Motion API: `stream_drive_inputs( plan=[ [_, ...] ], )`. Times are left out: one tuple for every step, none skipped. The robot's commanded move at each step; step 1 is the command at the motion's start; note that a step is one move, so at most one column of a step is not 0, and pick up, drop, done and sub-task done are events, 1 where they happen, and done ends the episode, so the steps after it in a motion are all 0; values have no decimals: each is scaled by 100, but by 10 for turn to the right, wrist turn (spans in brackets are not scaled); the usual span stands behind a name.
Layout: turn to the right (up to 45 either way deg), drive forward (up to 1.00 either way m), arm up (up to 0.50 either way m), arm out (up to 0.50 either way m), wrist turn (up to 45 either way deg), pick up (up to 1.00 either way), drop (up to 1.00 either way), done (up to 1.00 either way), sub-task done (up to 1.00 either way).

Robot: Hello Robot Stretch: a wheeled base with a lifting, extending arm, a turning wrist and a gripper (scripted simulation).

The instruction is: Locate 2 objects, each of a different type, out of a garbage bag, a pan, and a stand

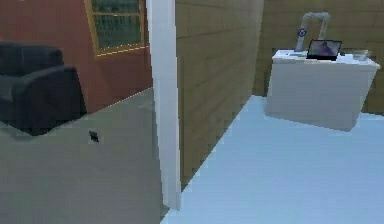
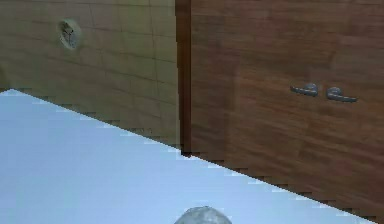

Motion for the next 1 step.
stream_drive_inputs(
  plan=[
    [0,25,0,0,0,0,0,0,0]
  ],
)
